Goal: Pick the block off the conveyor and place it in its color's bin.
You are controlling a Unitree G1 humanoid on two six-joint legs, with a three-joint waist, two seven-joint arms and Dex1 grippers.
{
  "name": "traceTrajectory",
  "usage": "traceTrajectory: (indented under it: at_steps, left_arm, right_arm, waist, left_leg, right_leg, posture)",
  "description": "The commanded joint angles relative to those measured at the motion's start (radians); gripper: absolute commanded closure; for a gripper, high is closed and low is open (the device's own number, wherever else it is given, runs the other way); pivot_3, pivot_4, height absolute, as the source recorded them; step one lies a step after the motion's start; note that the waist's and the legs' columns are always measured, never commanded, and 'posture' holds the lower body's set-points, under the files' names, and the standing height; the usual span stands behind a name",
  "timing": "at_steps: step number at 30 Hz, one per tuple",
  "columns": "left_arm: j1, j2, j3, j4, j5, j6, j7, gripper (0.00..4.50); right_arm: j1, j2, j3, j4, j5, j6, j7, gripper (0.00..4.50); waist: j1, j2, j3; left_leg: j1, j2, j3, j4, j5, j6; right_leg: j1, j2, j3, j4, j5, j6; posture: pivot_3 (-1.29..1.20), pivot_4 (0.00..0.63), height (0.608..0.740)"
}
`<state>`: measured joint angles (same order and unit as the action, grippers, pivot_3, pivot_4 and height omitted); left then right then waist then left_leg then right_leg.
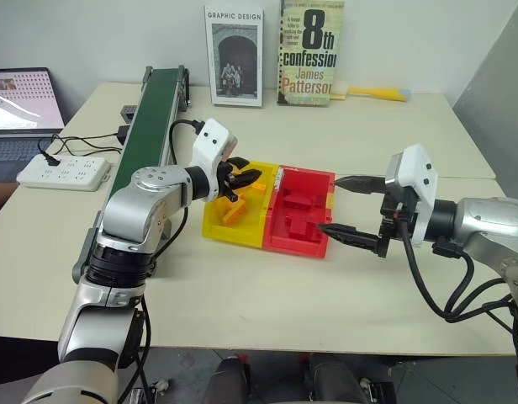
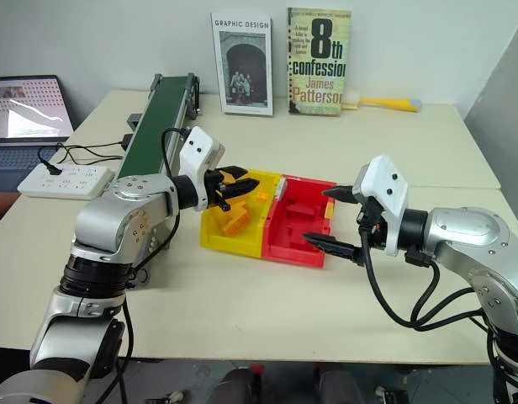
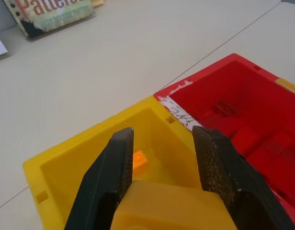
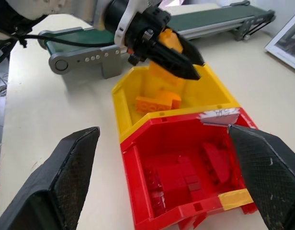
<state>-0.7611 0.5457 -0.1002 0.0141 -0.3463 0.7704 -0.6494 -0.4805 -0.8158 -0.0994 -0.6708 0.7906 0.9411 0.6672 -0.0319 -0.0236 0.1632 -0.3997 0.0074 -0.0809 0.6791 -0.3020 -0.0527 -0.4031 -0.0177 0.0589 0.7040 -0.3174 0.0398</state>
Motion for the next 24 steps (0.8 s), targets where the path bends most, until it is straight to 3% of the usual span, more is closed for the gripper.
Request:
traceTrajectory:
  at_steps: [1,10,15,18,24]
  left_arm:
    - [-0.016,-0.006,0.011,0.001,0.012,-0.041,-0.022,1.9]
    - [-0.001,-0.025,0.066,-0.022,-0.008,-0.041,-0.013,0.03]
    - [0.033,0.047,0.08,-0.086,-0.006,-0.019,-0.048,0.03]
    - [0.082,0.172,0.092,-0.165,-0.02,-0.031,-0.15,0.03]
    - [0.128,0.332,0.129,-0.212,-0.054,-0.023,-0.274,0.03]
  right_arm:
    - [-0.011,0.001,-0.041,-0.036,0.044,0.011,-0.028,0.0]
    - [-0.021,-0.01,-0.027,-0.009,0.046,-0.012,-0.035,0.0]
    - [-0.04,-0.022,-0.015,0.047,0.015,-0.045,-0.005,0.0]
    - [-0.066,-0.041,0.006,0.127,-0.038,-0.098,0.052,0.0]
    - [-0.087,-0.041,0.039,0.243,-0.107,-0.18,0.133,0.0]
  waist:
    - [0.001,0.0,0.0]
    - [0.0,0.0,0.0]
    - [-0.001,0.0,0.0]
    - [-0.005,0.0,0.0]
    - [-0.001,0.0,0.0]
  left_leg:
    - [0.0,0.0,0.0,0.0,0.0,0.0]
    - [0.0,0.0,0.0,0.0,0.0,0.0]
    - [0.0,0.001,0.0,0.0,0.0,0.0]
    - [0.001,0.001,0.001,0.0,0.0,0.0]
    - [0.0,0.0,0.001,0.0,-0.001,0.002]
  right_leg:
    - [0.0,0.0,0.0,0.0,0.0,0.0]
    - [0.0,0.0,0.0,0.0,0.0,0.0]
    - [0.0,0.0,0.0,0.0,0.0,0.0]
    - [0.0,0.0,0.001,0.0,0.0,0.0]
    - [0.0,0.0,0.0,0.0,0.0,0.0]
  posture:
    - [0.0,0.15,0.74]
    - [0.0,0.15,0.74]
    - [0.0,0.15,0.74]
    - [0.0,0.15,0.74]
    - [0.0,0.15,0.74]
